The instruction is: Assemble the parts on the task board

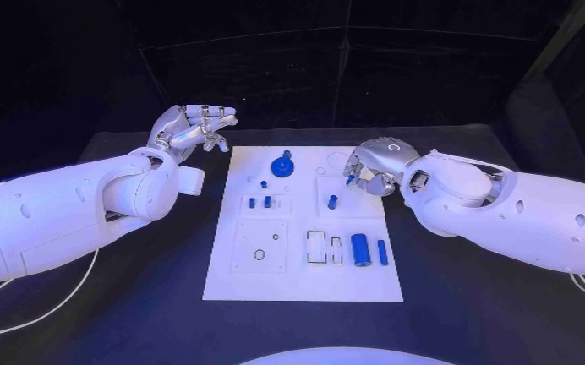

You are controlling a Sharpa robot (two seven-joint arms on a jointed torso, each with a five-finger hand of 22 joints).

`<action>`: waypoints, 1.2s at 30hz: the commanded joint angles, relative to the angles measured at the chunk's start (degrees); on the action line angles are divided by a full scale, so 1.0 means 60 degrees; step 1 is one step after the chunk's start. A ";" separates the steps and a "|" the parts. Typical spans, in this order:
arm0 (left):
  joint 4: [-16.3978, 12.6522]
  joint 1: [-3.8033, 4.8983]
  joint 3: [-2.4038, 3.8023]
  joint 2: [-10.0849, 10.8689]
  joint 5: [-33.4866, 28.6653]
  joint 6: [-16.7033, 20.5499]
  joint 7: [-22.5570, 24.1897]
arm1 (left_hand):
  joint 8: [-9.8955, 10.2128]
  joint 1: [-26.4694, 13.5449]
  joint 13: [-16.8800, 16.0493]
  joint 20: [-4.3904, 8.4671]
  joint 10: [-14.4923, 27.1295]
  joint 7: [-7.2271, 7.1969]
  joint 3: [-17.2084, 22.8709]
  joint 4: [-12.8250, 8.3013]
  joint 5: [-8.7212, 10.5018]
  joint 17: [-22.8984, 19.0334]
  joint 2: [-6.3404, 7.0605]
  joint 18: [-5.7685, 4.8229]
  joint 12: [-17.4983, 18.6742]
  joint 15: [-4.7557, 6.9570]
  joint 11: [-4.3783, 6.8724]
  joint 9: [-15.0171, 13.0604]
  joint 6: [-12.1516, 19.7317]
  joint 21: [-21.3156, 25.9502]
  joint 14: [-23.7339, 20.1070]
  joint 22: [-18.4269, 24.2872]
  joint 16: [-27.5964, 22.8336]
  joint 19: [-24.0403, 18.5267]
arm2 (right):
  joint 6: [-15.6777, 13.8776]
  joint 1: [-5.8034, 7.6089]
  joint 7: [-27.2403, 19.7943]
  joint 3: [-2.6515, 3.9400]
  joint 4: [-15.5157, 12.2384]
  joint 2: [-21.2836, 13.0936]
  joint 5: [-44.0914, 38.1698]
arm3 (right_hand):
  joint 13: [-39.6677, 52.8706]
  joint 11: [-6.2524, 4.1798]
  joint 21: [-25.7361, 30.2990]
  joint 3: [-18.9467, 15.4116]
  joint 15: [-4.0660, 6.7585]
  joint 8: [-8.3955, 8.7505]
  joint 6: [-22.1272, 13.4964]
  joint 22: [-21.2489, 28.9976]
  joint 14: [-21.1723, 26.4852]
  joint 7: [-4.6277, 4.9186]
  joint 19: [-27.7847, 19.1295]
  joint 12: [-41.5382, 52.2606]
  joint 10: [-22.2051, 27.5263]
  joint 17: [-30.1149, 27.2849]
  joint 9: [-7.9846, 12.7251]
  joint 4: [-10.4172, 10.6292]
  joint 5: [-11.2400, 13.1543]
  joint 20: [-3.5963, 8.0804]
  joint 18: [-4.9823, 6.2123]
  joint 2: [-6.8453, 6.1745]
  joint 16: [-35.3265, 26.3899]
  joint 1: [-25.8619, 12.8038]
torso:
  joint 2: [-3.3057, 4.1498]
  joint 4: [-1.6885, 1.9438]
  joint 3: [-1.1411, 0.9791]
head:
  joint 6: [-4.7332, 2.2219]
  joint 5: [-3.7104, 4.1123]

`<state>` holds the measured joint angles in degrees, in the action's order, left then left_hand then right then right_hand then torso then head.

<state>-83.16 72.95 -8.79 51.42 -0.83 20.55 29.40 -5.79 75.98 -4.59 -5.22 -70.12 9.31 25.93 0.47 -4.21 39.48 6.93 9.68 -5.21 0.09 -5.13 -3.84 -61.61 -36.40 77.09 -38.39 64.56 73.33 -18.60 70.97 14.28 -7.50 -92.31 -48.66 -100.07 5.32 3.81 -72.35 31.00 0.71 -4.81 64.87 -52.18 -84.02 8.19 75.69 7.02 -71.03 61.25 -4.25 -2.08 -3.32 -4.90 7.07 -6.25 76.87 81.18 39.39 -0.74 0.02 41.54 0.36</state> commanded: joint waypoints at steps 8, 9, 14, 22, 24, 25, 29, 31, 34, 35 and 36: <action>0.0006 0.0012 0.0007 -0.0045 -0.0024 0.0006 -0.0063 | 0.0035 0.0005 0.0018 -0.0050 0.0071 0.0010 -0.0033 -0.0037 -0.0049 -0.0020 -0.0044 0.0118 0.0036 -0.0008 0.0018 0.0008 0.0079 0.0055 -0.0046 0.0015 -0.0043 -0.0005 | -0.0770 0.0031 0.0201 0.0044 -0.0777 0.0102 -0.0250 | -0.0008 0.0009 -0.0047 0.0049 0.0043 0.0056 0.0050 -0.0047 -0.0243 0.0002 0.0081 -0.0050 -0.0044 -0.0001 -0.0016 -0.0010 -0.0068 -0.0002 -0.0074 -0.0063 0.0045 -0.0074 | 0.0022 0.0023 0.0017 | -0.0063 -0.0100; 0.0002 0.0013 0.0007 -0.0051 -0.0024 0.0005 -0.0071 | 0.0035 0.0005 0.0018 -0.0050 0.0071 0.0010 -0.0033 -0.0037 -0.0049 -0.0020 -0.0044 0.0118 0.0036 -0.0008 0.0018 0.0008 0.0079 0.0055 -0.0046 0.0015 -0.0043 -0.0005 | -0.0764 0.0031 0.0183 0.0046 -0.0813 0.0207 -0.0272 | -0.0008 0.0009 -0.0047 0.0049 0.0043 0.0056 0.0050 -0.0047 -0.0243 0.0002 0.0081 -0.0050 -0.0044 -0.0001 -0.0016 -0.0010 -0.0068 -0.0002 -0.0074 -0.0063 0.0045 -0.0074 | 0.0029 0.0011 0.0014 | -0.0062 -0.0141; -0.0015 0.0014 0.0008 -0.0090 -0.0024 -0.0029 -0.0098 | 0.0031 0.0007 0.0019 -0.0054 0.0073 0.0009 -0.0030 -0.0035 -0.0052 -0.0014 -0.0059 0.0118 0.0032 -0.0012 0.0018 0.0004 0.0073 0.0063 -0.0046 0.0020 -0.0040 -0.0004 | -0.0727 0.0030 0.0047 0.0044 -0.0720 0.0634 -0.0342 | -0.0010 0.0008 -0.0059 0.0060 0.0045 0.0057 0.0052 -0.0067 -0.0245 0.0000 0.0090 -0.0053 -0.0045 0.0010 -0.0015 -0.0017 -0.0069 0.0000 -0.0077 -0.0062 0.0051 -0.0070 | 0.0044 0.0017 0.0016 | -0.0096 -0.0279; -0.0044 0.0018 0.0009 -0.0142 -0.0024 -0.0057 -0.0117 | 0.0031 0.0007 0.0019 -0.0054 0.0073 0.0009 -0.0030 -0.0035 -0.0052 -0.0014 -0.0059 0.0118 0.0032 -0.0012 0.0018 0.0004 0.0073 0.0063 -0.0046 0.0020 -0.0040 -0.0004 | -0.0523 0.0011 -0.0186 0.0024 -0.0355 0.1438 -0.0372 | -0.0014 0.0005 -0.0068 0.0082 0.0047 0.0060 0.0059 -0.0076 -0.0246 -0.0002 0.0095 -0.0058 -0.0049 0.0014 -0.0015 -0.0031 -0.0071 0.0002 -0.0079 -0.0058 0.0055 -0.0059 | 0.0064 0.0011 0.0012 | 0.0017 -0.0624; -0.0043 0.0019 0.0010 -0.0157 -0.0024 -0.0059 -0.0126 | 0.0031 0.0007 0.0019 -0.0054 0.0073 0.0009 -0.0030 -0.0035 -0.0052 -0.0014 -0.0059 0.0118 0.0032 -0.0012 0.0018 0.0004 0.0073 0.0063 -0.0046 0.0020 -0.0040 -0.0004 | -0.0464 -0.0032 -0.0236 0.0017 -0.0280 0.1631 -0.0374 | -0.0015 0.0006 -0.0070 0.0083 0.0047 0.0061 0.0059 -0.0080 -0.0245 -0.0002 0.0097 -0.0059 -0.0049 0.0009 -0.0015 -0.0032 -0.0070 0.0002 -0.0079 -0.0058 0.0053 -0.0058 | 0.0065 0.0006 0.0005 | 0.0043 -0.0737; -0.0043 0.0019 0.0010 -0.0166 -0.0024 -0.0061 -0.0129 | 0.0031 0.0007 0.0019 -0.0054 0.0073 0.0009 -0.0030 -0.0035 -0.0052 -0.0014 -0.0059 0.0118 0.0032 -0.0012 0.0018 0.0004 0.0073 0.0063 -0.0046 0.0020 -0.0040 -0.0004 | -0.0430 -0.0065 -0.0257 0.0013 -0.0246 0.1723 -0.0374 | -0.0015 0.0006 -0.0072 0.0084 0.0047 0.0061 0.0059 -0.0084 -0.0244 -0.0001 0.0098 -0.0060 -0.0048 0.0004 -0.0015 -0.0033 -0.0070 0.0003 -0.0080 -0.0058 0.0051 -0.0058 | 0.0070 0.0007 0.0009 | 0.0065 -0.0777; -0.0042 0.0022 0.0011 -0.0226 -0.0024 -0.0074 -0.0125 | 0.0031 0.0007 0.0019 -0.0054 0.0073 0.0009 -0.0030 -0.0035 -0.0052 -0.0014 -0.0059 0.0118 0.0032 -0.0012 0.0018 0.0004 0.0073 0.0063 -0.0046 0.0020 -0.0040 -0.0004 | -0.0293 -0.0208 -0.0334 0.0004 -0.0148 0.1983 -0.0374 | -0.0017 0.0007 -0.0069 0.0087 0.0047 0.0064 0.0057 -0.0075 -0.0242 0.0001 0.0096 -0.0064 -0.0045 -0.0007 -0.0014 -0.0037 -0.0067 0.0003 -0.0078 -0.0061 0.0047 -0.0058 | 0.0047 0.0025 0.0021 | 0.0163 -0.0881; -0.0047 0.0023 0.0011 -0.0253 -0.0024 -0.0076 -0.0112 | 0.0031 0.0007 0.0019 -0.0054 0.0073 0.0009 -0.0030 -0.0035 -0.0052 -0.0014 -0.0059 0.0118 0.0032 -0.0012 0.0018 0.0004 0.0073 0.0063 -0.0046 0.0020 -0.0040 -0.0004 | -0.0233 -0.0296 -0.0418 0.0001 -0.0106 0.2094 -0.0351 | -0.0019 0.0009 -0.0066 0.0091 0.0047 0.0066 0.0056 -0.0066 -0.0241 0.0002 0.0092 -0.0067 -0.0043 -0.0014 -0.0013 -0.0039 -0.0065 0.0003 -0.0077 -0.0059 0.0044 -0.0058 | 0.0048 0.0038 0.0022 | 0.0200 -0.0914; -0.0037 0.0024 0.0011 -0.0280 -0.0024 -0.0056 -0.0080 | 0.0025 0.0017 0.0019 -0.0057 0.0072 0.0006 -0.0027 -0.0039 -0.0053 -0.0001 -0.0070 0.0119 0.0026 -0.0014 0.0020 0.0000 0.0065 0.0071 -0.0043 0.0025 -0.0031 -0.0002 | -0.0181 -0.0429 -0.0575 -0.0001 -0.0028 0.2286 -0.0316 | -0.0025 0.0012 -0.0075 0.0111 0.0048 0.0075 0.0052 -0.0079 -0.0235 0.0006 0.0098 -0.0078 -0.0034 -0.0043 -0.0010 -0.0052 -0.0062 0.0001 -0.0081 -0.0045 0.0032 -0.0047 | 0.0069 -0.0019 -0.0006 | 0.0233 -0.1091; -0.0032 0.0024 0.0011 -0.0285 -0.0024 -0.0054 -0.0077 | 0.0025 0.0017 0.0019 -0.0057 0.0072 0.0006 -0.0027 -0.0039 -0.0053 -0.0001 -0.0070 0.0119 0.0026 -0.0014 0.0020 0.0000 0.0065 0.0071 -0.0043 0.0025 -0.0031 -0.0002 | -0.0174 -0.0450 -0.0596 -0.0002 -0.0014 0.2317 -0.0313 | -0.0025 0.0012 -0.0075 0.0111 0.0048 0.0075 0.0052 -0.0079 -0.0235 0.0006 0.0098 -0.0078 -0.0034 -0.0043 -0.0010 -0.0052 -0.0062 0.0001 -0.0081 -0.0045 0.0032 -0.0047 | 0.0069 -0.0027 -0.0015 | 0.0242 -0.1108; -0.0025 0.0024 0.0011 -0.0292 -0.0024 -0.0051 -0.0072 | 0.0025 0.0017 0.0019 -0.0057 0.0072 0.0006 -0.0027 -0.0039 -0.0053 -0.0001 -0.0070 0.0119 0.0026 -0.0014 0.0020 0.0000 0.0065 0.0071 -0.0043 0.0025 -0.0031 -0.0002 | -0.0161 -0.0486 -0.0628 -0.0002 0.0007 0.2367 -0.0308 | -0.0026 0.0012 -0.0078 0.0114 0.0048 0.0076 0.0051 -0.0084 -0.0234 0.0006 0.0099 -0.0079 -0.0033 -0.0044 -0.0010 -0.0054 -0.0062 0.0001 -0.0082 -0.0044 0.0032 -0.0045 | 0.0070 -0.0031 -0.0019 | 0.0250 -0.1118</action>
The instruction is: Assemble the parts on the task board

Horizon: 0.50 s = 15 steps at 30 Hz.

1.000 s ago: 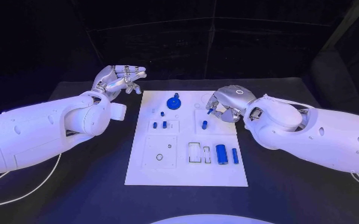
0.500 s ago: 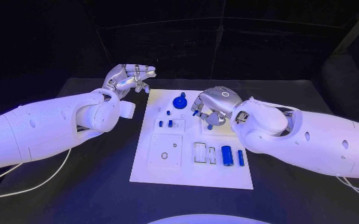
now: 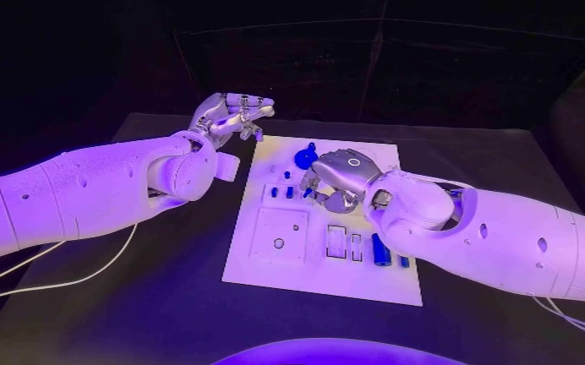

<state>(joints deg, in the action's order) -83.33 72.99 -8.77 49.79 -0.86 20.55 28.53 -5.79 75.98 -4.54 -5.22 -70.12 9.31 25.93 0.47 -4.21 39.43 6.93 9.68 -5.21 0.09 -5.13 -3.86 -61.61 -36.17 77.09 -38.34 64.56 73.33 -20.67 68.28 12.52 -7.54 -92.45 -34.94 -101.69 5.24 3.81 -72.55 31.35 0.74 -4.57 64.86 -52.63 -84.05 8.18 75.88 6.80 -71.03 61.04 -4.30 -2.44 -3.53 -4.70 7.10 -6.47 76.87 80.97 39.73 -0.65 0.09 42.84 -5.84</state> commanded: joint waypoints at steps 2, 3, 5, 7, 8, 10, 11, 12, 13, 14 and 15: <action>0.0009 0.0017 0.0009 -0.0032 -0.0018 -0.0052 0.0079 | 0.0025 0.0017 0.0011 -0.0057 0.0073 0.0007 -0.0027 -0.0039 -0.0053 0.0008 -0.0070 0.0120 0.0027 -0.0013 0.0020 0.0003 0.0066 0.0032 -0.0043 0.0016 -0.0031 -0.0003 | 0.0209 -0.0109 -0.0379 0.0003 0.0060 0.0160 -0.0033 | -0.0014 0.0013 -0.0047 0.0057 0.0043 0.0037 0.0051 -0.0013 -0.0229 0.0007 0.0068 -0.0044 -0.0033 -0.0010 -0.0002 0.0005 -0.0027 -0.0033 -0.0088 -0.0007 0.0032 -0.0009 | 0.0016 -0.0057 -0.0038 | 0.0060 -0.0097; 0.0011 0.0017 0.0009 -0.0039 -0.0018 -0.0054 0.0082 | 0.0025 0.0017 0.0011 -0.0057 0.0073 0.0007 -0.0027 -0.0039 -0.0053 0.0008 -0.0070 0.0120 0.0027 -0.0013 0.0020 0.0003 0.0066 0.0032 -0.0043 0.0016 -0.0031 -0.0003 | 0.0224 -0.0154 -0.0399 0.0003 0.0073 0.0199 -0.0031 | -0.0014 0.0013 -0.0047 0.0057 0.0043 0.0037 0.0051 -0.0013 -0.0229 0.0007 0.0068 -0.0044 -0.0033 -0.0010 -0.0002 0.0005 -0.0027 -0.0033 -0.0088 -0.0007 0.0032 -0.0009 | 0.0012 -0.0051 -0.0027 | 0.0075 -0.0087; 0.0012 0.0017 0.0009 -0.0051 -0.0018 -0.0054 0.0087 | 0.0025 0.0017 0.0011 -0.0057 0.0073 0.0007 -0.0027 -0.0039 -0.0053 0.0008 -0.0070 0.0120 0.0027 -0.0013 0.0020 0.0003 0.0066 0.0032 -0.0043 0.0016 -0.0031 -0.0003 | 0.0263 -0.0229 -0.0428 0.0002 0.0100 0.0266 -0.0028 | -0.0015 0.0014 -0.0048 0.0059 0.0042 0.0038 0.0050 -0.0015 -0.0231 0.0008 0.0069 -0.0045 -0.0032 0.0005 -0.0001 0.0004 -0.0027 -0.0033 -0.0088 -0.0007 0.0038 -0.0009 | 0.0011 -0.0044 -0.0020 | 0.0093 -0.0076; 0.0015 0.0018 0.0009 -0.0063 -0.0018 -0.0057 0.0091 | 0.0025 0.0017 0.0011 -0.0057 0.0073 0.0007 -0.0027 -0.0039 -0.0053 0.0008 -0.0070 0.0120 0.0027 -0.0013 0.0020 0.0003 0.0066 0.0032 -0.0043 0.0016 -0.0031 -0.0003 | 0.0319 -0.0300 -0.0453 0.0000 0.0129 0.0329 -0.0026 | -0.0016 0.0014 -0.0049 0.0059 0.0042 0.0039 0.0050 -0.0016 -0.0232 0.0009 0.0070 -0.0046 -0.0031 0.0011 -0.0001 0.0003 -0.0027 -0.0033 -0.0088 -0.0007 0.0041 -0.0009 | 0.0011 -0.0038 -0.0022 | 0.0113 -0.0084; 0.0016 0.0018 0.0009 -0.0066 -0.0018 -0.0058 0.0091 | 0.0025 0.0017 0.0011 -0.0057 0.0073 0.0007 -0.0027 -0.0039 -0.0053 0.0008 -0.0070 0.0120 0.0027 -0.0013 0.0020 0.0003 0.0066 0.0032 -0.0043 0.0016 -0.0031 -0.0003 | 0.0334 -0.0318 -0.0458 -0.0001 0.0135 0.0344 -0.0026 | -0.0016 0.0014 -0.0049 0.0059 0.0042 0.0039 0.0050 -0.0016 -0.0232 0.0009 0.0070 -0.0046 -0.0031 0.0011 -0.0001 0.0003 -0.0027 -0.0033 -0.0088 -0.0007 0.0041 -0.0009 | 0.0009 -0.0036 -0.0023 | 0.0120 -0.0088; 0.0017 0.0018 0.0009 -0.0073 -0.0018 -0.0064 0.0090 | 0.0025 0.0017 0.0011 -0.0057 0.0073 0.0007 -0.0027 -0.0039 -0.0053 0.0008 -0.0070 0.0120 0.0027 -0.0013 0.0020 0.0003 0.0066 0.0032 -0.0043 0.0016 -0.0031 -0.0003 | 0.0384 -0.0373 -0.0474 -0.0006 0.0151 0.0378 -0.0025 | -0.0017 0.0016 -0.0046 0.0060 0.0042 0.0040 0.0049 -0.0009 -0.0231 0.0011 0.0067 -0.0048 -0.0030 0.0009 0.0000 0.0002 -0.0026 -0.0033 -0.0087 -0.0007 0.0040 -0.0010 | 0.0014 -0.0031 -0.0027 | 0.0155 -0.0102; 0.0018 0.0017 0.0009 -0.0076 -0.0018 -0.0066 0.0089 | 0.0025 0.0017 0.0011 -0.0057 0.0073 0.0007 -0.0027 -0.0039 -0.0053 0.0008 -0.0070 0.0120 0.0027 -0.0013 0.0020 0.0003 0.0066 0.0032 -0.0043 0.0016 -0.0031 -0.0003 | 0.0405 -0.0395 -0.0482 -0.0009 0.0157 0.0390 -0.0024 | -0.0017 0.0016 -0.0046 0.0060 0.0042 0.0040 0.0049 -0.0009 -0.0231 0.0011 0.0067 -0.0048 -0.0030 0.0009 0.0000 0.0002 -0.0026 -0.0033 -0.0087 -0.0007 0.0040 -0.0010 | 0.0014 -0.0031 -0.0027 | 0.0155 -0.0102; 0.0020 0.0017 0.0009 -0.0078 -0.0018 -0.0070 0.0087 | 0.0025 0.0017 0.0011 -0.0057 0.0073 0.0007 -0.0027 -0.0039 -0.0053 0.0008 -0.0070 0.0120 0.0027 -0.0013 0.0020 0.0003 0.0066 0.0032 -0.0043 0.0016 -0.0031 -0.0003 | 0.0422 -0.0416 -0.0493 -0.0012 0.0160 0.0398 -0.0024 | -0.0017 0.0016 -0.0046 0.0060 0.0042 0.0040 0.0049 -0.0009 -0.0231 0.0011 0.0067 -0.0048 -0.0030 0.0009 0.0000 0.0002 -0.0026 -0.0033 -0.0087 -0.0007 0.0040 -0.0010 | 0.0015 -0.0030 -0.0029 | 0.0162 -0.0101; 0.0023 0.0017 0.0009 -0.0080 -0.0018 -0.0072 0.0085 | 0.0025 0.0017 0.0011 -0.0057 0.0073 0.0007 -0.0027 -0.0039 -0.0053 0.0008 -0.0070 0.0120 0.0027 -0.0013 0.0020 0.0003 0.0066 0.0032 -0.0043 0.0016 -0.0031 -0.0003 | 0.0439 -0.0437 -0.0505 -0.0015 0.0160 0.0401 -0.0025 | -0.0017 0.0017 -0.0045 0.0061 0.0041 0.0041 0.0048 -0.0005 -0.0231 0.0012 0.0065 -0.0049 -0.0029 0.0007 0.0000 0.0002 -0.0026 -0.0033 -0.0086 -0.0007 0.0040 -0.0011 | 0.0006 -0.0035 -0.0024 | 0.0178 -0.0099; 0.0026 0.0017 0.0009 -0.0082 -0.0018 -0.0075 0.0083 | 0.0025 0.0017 0.0011 -0.0057 0.0073 0.0007 -0.0027 -0.0039 -0.0053 0.0008 -0.0070 0.0120 0.0027 -0.0013 0.0020 0.0003 0.0066 0.0032 -0.0043 0.0016 -0.0031 -0.0003 | 0.0457 -0.0456 -0.0516 -0.0017 0.0158 0.0401 -0.0027 | -0.0018 0.0017 -0.0044 0.0061 0.0041 0.0042 0.0048 -0.0003 -0.0231 0.0012 0.0065 -0.0050 -0.0028 0.0006 0.0000 0.0001 -0.0026 -0.0033 -0.0086 -0.0007 0.0039 -0.0011 | 0.0005 -0.0038 -0.0025 | 0.0182 -0.0099; 0.0030 0.0017 0.0009 -0.0084 -0.0018 -0.0079 0.0082 | 0.0025 0.0017 0.0011 -0.0057 0.0073 0.0007 -0.0027 -0.0039 -0.0053 0.0008 -0.0070 0.0120 0.0027 -0.0013 0.0020 0.0003 0.0066 0.0032 -0.0043 0.0016 -0.0031 -0.0003 | 0.0479 -0.0472 -0.0525 -0.0019 0.0154 0.0398 -0.0030 | -0.0018 0.0017 -0.0044 0.0061 0.0041 0.0042 0.0048 -0.0003 -0.0231 0.0012 0.0065 -0.0050 -0.0028 0.0006 0.0000 0.0001 -0.0026 -0.0033 -0.0086 -0.0007 0.0039 -0.0011 | 0.0002 -0.0040 -0.0023 | 0.0185 -0.0100</action>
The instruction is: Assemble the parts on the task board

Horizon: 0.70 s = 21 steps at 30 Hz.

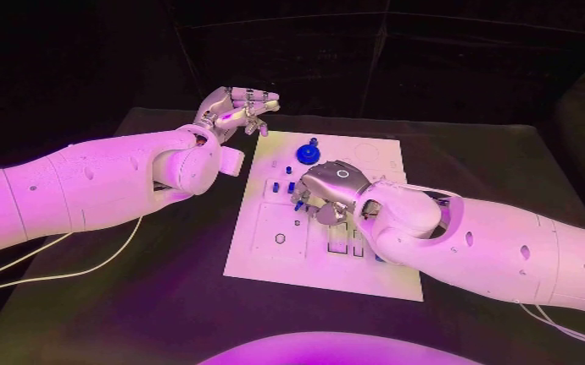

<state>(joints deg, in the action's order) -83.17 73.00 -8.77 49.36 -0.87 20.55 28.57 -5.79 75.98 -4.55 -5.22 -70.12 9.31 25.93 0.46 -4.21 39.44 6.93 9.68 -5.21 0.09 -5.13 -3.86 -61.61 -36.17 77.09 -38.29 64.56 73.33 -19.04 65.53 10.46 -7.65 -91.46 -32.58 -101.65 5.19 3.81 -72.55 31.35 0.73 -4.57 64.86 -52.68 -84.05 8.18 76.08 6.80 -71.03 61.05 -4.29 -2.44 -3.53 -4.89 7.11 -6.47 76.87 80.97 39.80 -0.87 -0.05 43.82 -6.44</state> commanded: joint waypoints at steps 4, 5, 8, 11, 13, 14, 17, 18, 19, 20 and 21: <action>0.0017 0.0015 0.0008 -0.0019 -0.0017 -0.0093 0.0069 | 0.0026 0.0016 0.0012 -0.0057 0.0073 0.0007 -0.0027 -0.0039 -0.0053 0.0007 -0.0070 0.0120 0.0027 -0.0013 0.0020 0.0003 0.0066 0.0032 -0.0044 0.0009 -0.0031 -0.0003 | 0.0291 -0.0049 -0.0200 -0.0005 -0.0027 -0.0017 -0.0041 | -0.0010 0.0018 -0.0044 0.0064 0.0040 0.0043 0.0047 0.0006 -0.0230 0.0014 0.0032 -0.0052 -0.0027 0.0002 -0.0002 -0.0001 -0.0026 0.0000 -0.0086 -0.0005 0.0038 -0.0010 | -0.0005 -0.0006 0.0001 | 0.0038 -0.0020; 0.0019 0.0015 0.0008 -0.0020 -0.0017 -0.0097 0.0067 | 0.0026 0.0016 0.0012 -0.0057 0.0073 0.0007 -0.0027 -0.0039 -0.0053 0.0007 -0.0070 0.0120 0.0027 -0.0013 0.0020 0.0003 0.0066 0.0032 -0.0044 0.0009 -0.0031 -0.0003 | 0.0309 -0.0055 -0.0201 -0.0007 -0.0035 -0.0027 -0.0043 | -0.0010 0.0018 -0.0044 0.0064 0.0040 0.0043 0.0047 0.0006 -0.0230 0.0014 0.0032 -0.0052 -0.0027 0.0002 -0.0002 -0.0001 -0.0026 0.0000 -0.0086 -0.0005 0.0038 -0.0010 | -0.0004 -0.0009 0.0000 | 0.0041 -0.0027; 0.0026 0.0014 0.0008 -0.0022 -0.0017 -0.0109 0.0061 | 0.0023 0.0021 0.0011 -0.0059 0.0071 0.0006 -0.0029 -0.0043 -0.0053 -0.0001 -0.0070 0.0121 0.0022 -0.0013 0.0021 0.0001 0.0063 0.0037 -0.0046 0.0012 -0.0033 -0.0001 | 0.0337 -0.0066 -0.0197 -0.0009 -0.0080 -0.0070 -0.0073 | -0.0011 0.0019 -0.0044 0.0065 0.0039 0.0044 0.0047 0.0007 -0.0230 0.0015 0.0031 -0.0053 -0.0026 0.0008 -0.0002 -0.0002 -0.0025 0.0000 -0.0086 -0.0005 0.0041 -0.0010 | -0.0004 -0.0004 0.0004 | 0.0054 -0.0041; 0.0032 0.0014 0.0007 -0.0020 -0.0017 -0.0116 0.0054 | 0.0022 0.0023 0.0011 -0.0059 0.0071 0.0006 -0.0029 -0.0045 -0.0052 -0.0003 -0.0070 0.0121 0.0021 -0.0013 0.0021 0.0000 0.0063 0.0039 -0.0046 0.0013 -0.0033 0.0000 | 0.0347 -0.0074 -0.0187 -0.0010 -0.0147 -0.0128 -0.0112 | -0.0011 0.0019 -0.0044 0.0065 0.0039 0.0044 0.0047 0.0007 -0.0230 0.0015 0.0031 -0.0053 -0.0026 0.0008 -0.0002 -0.0002 -0.0025 0.0000 -0.0086 -0.0005 0.0041 -0.0010 | -0.0004 -0.0001 0.0001 | 0.0063 -0.0050; 0.0037 0.0014 0.0007 -0.0018 -0.0017 -0.0118 0.0052 | 0.0022 0.0023 0.0011 -0.0059 0.0071 0.0006 -0.0029 -0.0045 -0.0052 -0.0003 -0.0070 0.0121 0.0021 -0.0013 0.0021 0.0000 0.0063 0.0039 -0.0046 0.0013 -0.0033 0.0000 | 0.0360 -0.0077 -0.0180 -0.0011 -0.0181 -0.0152 -0.0126 | -0.0011 0.0019 -0.0044 0.0065 0.0039 0.0044 0.0047 0.0007 -0.0230 0.0015 0.0031 -0.0053 -0.0026 0.0008 -0.0002 -0.0002 -0.0025 0.0000 -0.0086 -0.0005 0.0041 -0.0010 | -0.0004 -0.0003 0.0002 | 0.0074 -0.0058; 0.0040 0.0014 0.0007 -0.0016 -0.0017 -0.0119 0.0050 | 0.0022 0.0023 0.0011 -0.0059 0.0071 0.0006 -0.0029 -0.0045 -0.0052 -0.0003 -0.0070 0.0121 0.0021 -0.0013 0.0021 0.0000 0.0063 0.0039 -0.0046 0.0013 -0.0033 0.0000 | 0.0373 -0.0078 -0.0176 -0.0011 -0.0201 -0.0162 -0.0134 | -0.0011 0.0019 -0.0044 0.0065 0.0039 0.0044 0.0047 0.0007 -0.0230 0.0015 0.0031 -0.0053 -0.0026 0.0008 -0.0002 -0.0002 -0.0025 0.0000 -0.0086 -0.0005 0.0041 -0.0010 | -0.0005 -0.0002 0.0004 | 0.0078 -0.0059; 0.0046 0.0014 0.0007 -0.0013 -0.0017 -0.0122 0.0042 | 0.0022 0.0023 0.0011 -0.0059 0.0071 0.0006 -0.0029 -0.0045 -0.0052 -0.0003 -0.0070 0.0121 0.0021 -0.0013 0.0021 0.0000 0.0063 0.0039 -0.0046 0.0013 -0.0033 0.0000 | 0.0417 -0.0081 -0.0165 -0.0011 -0.0255 -0.0181 -0.0152 | -0.0013 0.0022 -0.0048 0.0064 0.0037 0.0047 0.0046 0.0001 -0.0231 0.0018 0.0033 -0.0056 -0.0025 0.0013 -0.0001 -0.0005 -0.0018 0.0001 -0.0086 -0.0007 0.0044 -0.0015 | -0.0002 -0.0002 0.0005 | 0.0089 -0.0064; 0.0048 0.0014 0.0007 -0.0012 -0.0017 -0.0124 0.0039 | 0.0022 0.0023 0.0011 -0.0059 0.0071 0.0006 -0.0029 -0.0045 -0.0052 -0.0003 -0.0070 0.0121 0.0021 -0.0013 0.0021 0.0000 0.0063 0.0039 -0.0046 0.0013 -0.0033 0.0000 | 0.0440 -0.0082 -0.0162 -0.0011 -0.0270 -0.0184 -0.0158 | -0.0013 0.0022 -0.0048 0.0064 0.0037 0.0047 0.0046 0.0001 -0.0231 0.0018 0.0033 -0.0056 -0.0025 0.0013 -0.0001 -0.0005 -0.0018 0.0001 -0.0086 -0.0007 0.0044 -0.0015 | 0.0000 0.0003 0.0005 | 0.0090 -0.0061; 0.0050 0.0014 0.0007 -0.0012 -0.0017 -0.0125 0.0037 | 0.0022 0.0023 0.0011 -0.0059 0.0071 0.0006 -0.0029 -0.0045 -0.0052 -0.0003 -0.0070 0.0121 0.0021 -0.0013 0.0021 0.0000 0.0063 0.0039 -0.0046 0.0013 -0.0033 0.0000 | 0.0462 -0.0082 -0.0160 -0.0011 -0.0283 -0.0185 -0.0163 | -0.0013 0.0022 -0.0048 0.0064 0.0037 0.0047 0.0046 0.0001 -0.0231 0.0018 0.0033 -0.0056 -0.0025 0.0013 -0.0001 -0.0005 -0.0018 0.0001 -0.0086 -0.0007 0.0044 -0.0015 | 0.0000 0.0003 0.0003 | 0.0091 -0.0062; 0.0052 0.0014 0.0007 -0.0012 -0.0017 -0.0127 0.0035 | 0.0022 0.0023 0.0011 -0.0059 0.0071 0.0006 -0.0029 -0.0045 -0.0052 -0.0003 -0.0070 0.0121 0.0021 -0.0013 0.0021 0.0000 0.0063 0.0039 -0.0046 0.0013 -0.0033 0.0000 | 0.0480 -0.0083 -0.0158 -0.0011 -0.0293 -0.0187 -0.0166 | -0.0014 0.0024 -0.0047 0.0062 0.0036 0.0048 0.0046 0.0006 -0.0230 0.0020 0.0031 -0.0058 -0.0025 0.0011 -0.0001 -0.0005 -0.0012 0.0001 -0.0086 -0.0008 0.0043 -0.0020 | -0.0002 0.0003 0.0004 | 0.0097 -0.0064; 0.0053 0.0014 0.0007 -0.0011 -0.0017 -0.0129 0.0033 | 0.0022 0.0023 0.0011 -0.0059 0.0071 0.0006 -0.0029 -0.0045 -0.0052 -0.0003 -0.0070 0.0121 0.0021 -0.0013 0.0021 0.0000 0.0063 0.0039 -0.0046 0.0013 -0.0033 0.0000 | 0.0497 -0.0083 -0.0156 -0.0011 -0.0302 -0.0189 -0.0169 | -0.0015 0.0025 -0.0045 0.0061 0.0035 0.0050 0.0046 0.0010 -0.0229 0.0021 0.0030 -0.0060 -0.0025 0.0009 0.0000 -0.0005 -0.0008 0.0000 -0.0085 -0.0010 0.0042 -0.0025 | -0.0005 0.0003 0.0004 | 0.0105 -0.0066</action>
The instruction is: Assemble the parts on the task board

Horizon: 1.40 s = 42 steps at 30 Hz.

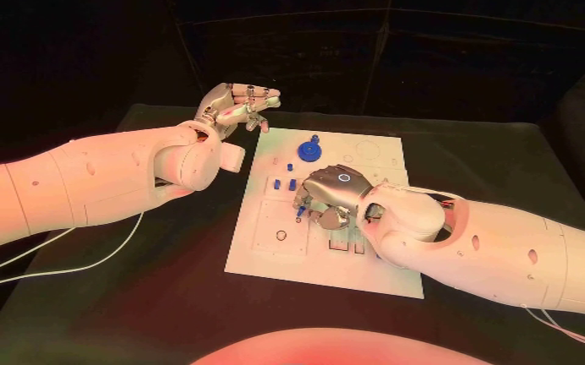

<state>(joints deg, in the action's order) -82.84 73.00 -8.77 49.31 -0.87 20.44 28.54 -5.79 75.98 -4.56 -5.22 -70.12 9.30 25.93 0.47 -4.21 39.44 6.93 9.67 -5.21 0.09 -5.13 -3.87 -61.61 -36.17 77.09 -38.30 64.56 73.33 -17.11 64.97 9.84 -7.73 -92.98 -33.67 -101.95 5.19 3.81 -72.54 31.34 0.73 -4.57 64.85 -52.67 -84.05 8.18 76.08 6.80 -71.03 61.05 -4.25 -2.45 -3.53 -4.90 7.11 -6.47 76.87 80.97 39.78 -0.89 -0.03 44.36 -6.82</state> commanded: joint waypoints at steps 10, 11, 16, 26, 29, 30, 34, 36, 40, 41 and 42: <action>0.0000 0.0015 0.0007 -0.0001 -0.0016 -0.0134 0.0026 | 0.0022 0.0023 0.0013 -0.0059 0.0071 0.0006 -0.0029 -0.0045 -0.0052 -0.0003 -0.0069 0.0122 0.0021 -0.0013 0.0021 0.0001 0.0063 0.0039 -0.0046 0.0015 -0.0033 0.0000 | 0.0331 -0.0004 -0.0041 0.0000 -0.0051 0.0039 -0.0140 | -0.0015 0.0025 -0.0046 0.0062 0.0035 0.0050 0.0047 0.0008 -0.0230 0.0022 0.0030 -0.0060 -0.0025 0.0008 -0.0006 -0.0004 -0.0008 0.0000 -0.0086 -0.0010 0.0042 -0.0025 | -0.0002 0.0007 0.0006 | 0.0043 -0.0014; -0.0001 0.0015 0.0007 0.0000 -0.0016 -0.0134 0.0025 | 0.0022 0.0023 0.0013 -0.0059 0.0071 0.0006 -0.0029 -0.0045 -0.0052 -0.0003 -0.0069 0.0122 0.0021 -0.0013 0.0021 0.0001 0.0063 0.0039 -0.0046 0.0015 -0.0033 0.0000 | 0.0346 -0.0007 -0.0038 0.0000 -0.0047 0.0042 -0.0146 | -0.0017 0.0026 -0.0048 0.0060 0.0033 0.0051 0.0048 0.0005 -0.0230 0.0023 0.0030 -0.0062 -0.0026 0.0012 -0.0006 -0.0004 0.0000 0.0000 -0.0087 -0.0009 0.0045 -0.0031 | -0.0001 0.0010 0.0006 | 0.0047 -0.0014; -0.0006 0.0015 0.0007 0.0006 -0.0016 -0.0117 0.0049 | 0.0023 0.0014 0.0013 -0.0062 0.0075 0.0010 -0.0039 -0.0042 -0.0049 -0.0021 -0.0063 0.0122 0.0018 -0.0015 0.0017 0.0000 0.0066 0.0046 -0.0052 0.0020 -0.0041 0.0002 | 0.0419 -0.0014 -0.0020 0.0000 -0.0010 0.0058 -0.0169 | -0.0018 0.0027 -0.0050 0.0059 0.0032 0.0052 0.0049 0.0003 -0.0230 0.0024 0.0031 -0.0064 -0.0026 0.0015 -0.0005 -0.0004 0.0006 -0.0001 -0.0087 -0.0008 0.0046 -0.0036 | 0.0001 0.0005 0.0006 | 0.0060 -0.0022; -0.0013 0.0015 0.0007 0.0010 -0.0016 -0.0117 0.0087 | 0.0023 0.0014 0.0013 -0.0062 0.0075 0.0010 -0.0039 -0.0042 -0.0049 -0.0021 -0.0063 0.0122 0.0018 -0.0015 0.0017 0.0000 0.0066 0.0046 -0.0052 0.0020 -0.0041 0.0002 | 0.0572 -0.0017 0.0014 -0.0001 0.0015 0.0082 -0.0256 | -0.0020 0.0028 -0.0049 0.0056 0.0030 0.0053 0.0052 0.0008 -0.0230 0.0025 0.0028 -0.0066 -0.0029 0.0016 -0.0005 -0.0004 0.0015 -0.0002 -0.0086 -0.0007 0.0048 -0.0046 | 0.0005 0.0011 0.0007 | 0.0089 -0.0037; -0.0012 0.0015 0.0007 0.0012 -0.0016 -0.0118 0.0087 | 0.0023 0.0014 0.0013 -0.0062 0.0075 0.0010 -0.0039 -0.0042 -0.0049 -0.0021 -0.0063 0.0122 0.0018 -0.0015 0.0017 0.0000 0.0066 0.0046 -0.0052 0.0020 -0.0041 0.0002 | 0.0615 -0.0017 0.0044 -0.0001 0.0026 0.0085 -0.0306 | -0.0021 0.0029 -0.0053 0.0053 0.0030 0.0054 0.0053 0.0000 -0.0229 0.0025 0.0031 -0.0067 -0.0030 0.0016 -0.0005 -0.0004 0.0021 -0.0002 -0.0088 -0.0008 0.0049 -0.0051 | -0.0001 0.0004 0.0004 | 0.0098 -0.0038; -0.0012 0.0015 0.0007 0.0013 -0.0016 -0.0119 0.0087 | 0.0023 0.0014 0.0013 -0.0062 0.0075 0.0010 -0.0039 -0.0042 -0.0049 -0.0021 -0.0063 0.0122 0.0018 -0.0015 0.0017 0.0000 0.0066 0.0046 -0.0052 0.0020 -0.0041 0.0002 | 0.0627 -0.0017 0.0054 -0.0001 0.0027 0.0087 -0.0321 | -0.0021 0.0029 -0.0053 0.0053 0.0030 0.0054 0.0053 0.0000 -0.0229 0.0025 0.0031 -0.0067 -0.0030 0.0016 -0.0005 -0.0004 0.0021 -0.0002 -0.0088 -0.0008 0.0049 -0.0051 | -0.0002 0.0004 0.0006 | 0.0100 -0.0040; -0.0017 0.0016 0.0007 0.0016 -0.0016 -0.0126 0.0084 | 0.0023 0.0014 0.0013 -0.0062 0.0075 0.0010 -0.0040 -0.0042 -0.0049 -0.0022 -0.0063 0.0122 0.0018 -0.0015 0.0017 0.0000 0.0066 0.0046 -0.0052 0.0020 -0.0041 0.0002 | 0.0684 -0.0018 0.0107 -0.0001 0.0034 0.0108 -0.0380 | -0.0021 0.0029 -0.0053 0.0053 0.0030 0.0054 0.0053 0.0000 -0.0229 0.0025 0.0031 -0.0067 -0.0030 0.0016 -0.0005 -0.0004 0.0021 -0.0002 -0.0088 -0.0008 0.0049 -0.0051 | 0.0004 -0.0001 0.0006 | 0.0103 -0.0037; -0.0023 0.0016 0.0007 0.0018 -0.0016 -0.0131 0.0081 | 0.0024 0.0008 0.0014 -0.0064 0.0078 0.0012 -0.0050 -0.0042 -0.0047 -0.0029 -0.0054 0.0123 0.0015 -0.0017 0.0015 -0.0001 0.0070 0.0053 -0.0055 0.0024 -0.0043 0.0003 | 0.0729 -0.0018 0.0129 -0.0001 0.0037 0.0131 -0.0420 | -0.0022 0.0029 -0.0053 0.0049 0.0029 0.0055 0.0055 0.0003 -0.0230 0.0025 0.0029 -0.0069 -0.0032 0.0022 -0.0005 -0.0005 0.0032 -0.0003 -0.0087 -0.0010 0.0052 -0.0058 | 0.0002 -0.0006 0.0006 | 0.0107 -0.0038; -0.0029 0.0016 0.0007 0.0020 -0.0016 -0.0135 0.0074 | 0.0024 0.0008 0.0014 -0.0064 0.0078 0.0012 -0.0050 -0.0042 -0.0047 -0.0029 -0.0054 0.0123 0.0015 -0.0017 0.0015 -0.0001 0.0070 0.0053 -0.0055 0.0024 -0.0043 0.0003 | 0.0856 -0.0019 0.0198 -0.0001 0.0038 0.0186 -0.0610 | -0.0022 0.0029 -0.0053 0.0049 0.0029 0.0055 0.0055 0.0003 -0.0230 0.0025 0.0029 -0.0069 -0.0032 0.0022 -0.0005 -0.0005 0.0032 -0.0003 -0.0087 -0.0010 0.0052 -0.0058 | -0.0001 0.0001 0.0008 | 0.0116 -0.0021; -0.0029 0.0016 0.0007 0.0020 -0.0016 -0.0136 0.0072 | 0.0024 0.0008 0.0014 -0.0064 0.0078 0.0012 -0.0050 -0.0042 -0.0047 -0.0029 -0.0054 0.0123 0.0015 -0.0017 0.0015 -0.0001 0.0070 0.0053 -0.0055 0.0024 -0.0043 0.0003 | 0.0880 -0.0019 0.0213 -0.0001 0.0039 0.0195 -0.0634 | -0.0022 0.0029 -0.0053 0.0049 0.0029 0.0055 0.0055 0.0003 -0.0230 0.0025 0.0029 -0.0069 -0.0032 0.0022 -0.0005 -0.0005 0.0032 -0.0003 -0.0087 -0.0010 0.0052 -0.0058 | -0.0001 0.0001 0.0008 | 0.0116 -0.0021; -0.0031 0.0016 0.0007 0.0020 -0.0016 -0.0138 0.0070 | 0.0024 0.0008 0.0014 -0.0064 0.0078 0.0012 -0.0050 -0.0042 -0.0047 -0.0029 -0.0054 0.0123 0.0015 -0.0017 0.0015 -0.0001 0.0070 0.0053 -0.0055 0.0024 -0.0043 0.0003 | 0.0917 -0.0019 0.0233 -0.0001 0.0043 0.0210 -0.0675 | -0.0022 0.0029 -0.0053 0.0049 0.0029 0.0055 0.0055 0.0003 -0.0230 0.0025 0.0029 -0.0069 -0.0032 0.0022 -0.0005 -0.0005 0.0032 -0.0003 -0.0087 -0.0010 0.0052 -0.0058 | -0.0006 0.0008 0.0009 | 0.0116 -0.0015</action>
<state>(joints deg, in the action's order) -82.91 73.00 -8.77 49.41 -0.88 20.28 28.53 -5.79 75.98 -4.56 -5.22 -70.12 9.30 25.77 0.30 -4.21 39.31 6.93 9.68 -5.21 0.09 -5.13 -3.87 -61.61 -36.17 77.09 -38.24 64.56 73.33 -13.15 64.80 10.56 -7.73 -92.68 -32.53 -104.18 5.14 3.81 -72.54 31.34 0.73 -4.57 64.84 -52.65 -84.05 8.17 76.07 6.58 -71.03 61.10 -4.23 -2.45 -3.52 -4.90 7.12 -6.47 76.87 80.97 39.78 -0.88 0.01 45.05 -7.00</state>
